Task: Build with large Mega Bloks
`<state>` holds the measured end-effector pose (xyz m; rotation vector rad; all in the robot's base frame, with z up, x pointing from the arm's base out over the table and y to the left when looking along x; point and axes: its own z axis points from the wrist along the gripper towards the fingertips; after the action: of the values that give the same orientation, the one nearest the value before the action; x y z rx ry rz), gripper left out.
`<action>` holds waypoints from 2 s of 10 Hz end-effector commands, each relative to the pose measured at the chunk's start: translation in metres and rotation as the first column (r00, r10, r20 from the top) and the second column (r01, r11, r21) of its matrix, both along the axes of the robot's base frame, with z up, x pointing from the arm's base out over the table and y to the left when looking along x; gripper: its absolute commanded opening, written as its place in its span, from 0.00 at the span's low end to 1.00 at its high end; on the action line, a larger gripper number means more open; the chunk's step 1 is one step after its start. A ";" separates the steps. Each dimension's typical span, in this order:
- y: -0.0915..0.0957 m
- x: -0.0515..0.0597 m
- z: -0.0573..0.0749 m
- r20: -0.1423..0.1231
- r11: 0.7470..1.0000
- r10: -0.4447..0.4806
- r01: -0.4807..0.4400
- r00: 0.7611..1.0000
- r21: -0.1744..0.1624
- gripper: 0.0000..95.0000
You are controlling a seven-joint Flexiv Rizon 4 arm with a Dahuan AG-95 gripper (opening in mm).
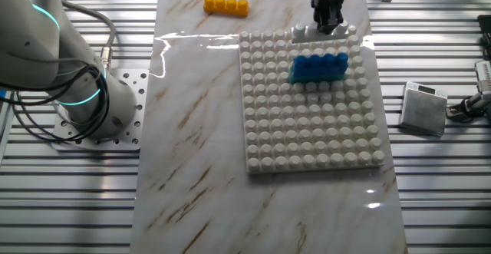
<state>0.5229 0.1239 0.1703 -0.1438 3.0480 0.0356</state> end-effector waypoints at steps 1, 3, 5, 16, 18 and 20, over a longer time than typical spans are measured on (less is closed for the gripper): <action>-0.008 0.004 -0.001 0.001 1.000 0.003 -0.003 1.000 -0.007 0.00; -0.019 0.004 -0.002 0.009 1.000 0.001 -0.001 1.000 -0.005 0.00; -0.030 0.007 -0.008 0.013 1.000 -0.001 0.001 1.000 -0.002 0.00; -0.046 0.007 -0.029 0.047 1.000 -0.013 0.012 0.999 0.023 0.00; -0.046 0.007 -0.029 0.051 1.000 -0.009 0.008 0.999 0.024 0.00; -0.045 0.008 -0.030 0.058 1.000 -0.009 0.007 0.998 0.027 0.00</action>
<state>0.5307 0.0795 0.1407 -0.1279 2.9879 0.0712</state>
